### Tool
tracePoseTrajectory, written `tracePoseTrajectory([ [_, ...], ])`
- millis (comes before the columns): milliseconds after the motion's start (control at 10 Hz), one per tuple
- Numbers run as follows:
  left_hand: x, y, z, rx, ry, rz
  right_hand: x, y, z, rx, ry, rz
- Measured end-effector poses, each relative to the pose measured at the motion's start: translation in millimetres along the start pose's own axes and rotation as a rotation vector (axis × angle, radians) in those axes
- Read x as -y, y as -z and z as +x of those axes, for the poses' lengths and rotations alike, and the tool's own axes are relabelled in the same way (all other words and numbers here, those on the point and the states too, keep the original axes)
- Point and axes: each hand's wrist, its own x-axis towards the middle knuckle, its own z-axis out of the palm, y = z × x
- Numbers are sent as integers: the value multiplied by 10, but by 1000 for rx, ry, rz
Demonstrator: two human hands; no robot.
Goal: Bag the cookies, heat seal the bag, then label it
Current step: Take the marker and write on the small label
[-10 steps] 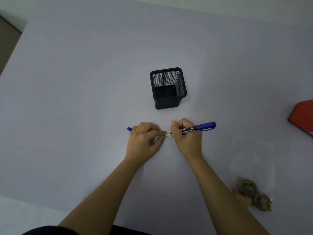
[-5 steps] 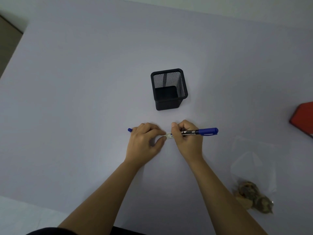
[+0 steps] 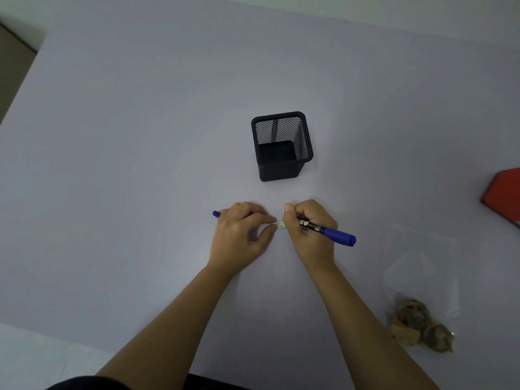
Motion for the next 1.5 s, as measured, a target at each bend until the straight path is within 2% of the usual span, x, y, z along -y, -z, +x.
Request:
tracePoseTrajectory([
  [1500, 7, -9, 7, -5, -5, 6, -1, -6, 9, 20, -27, 45],
])
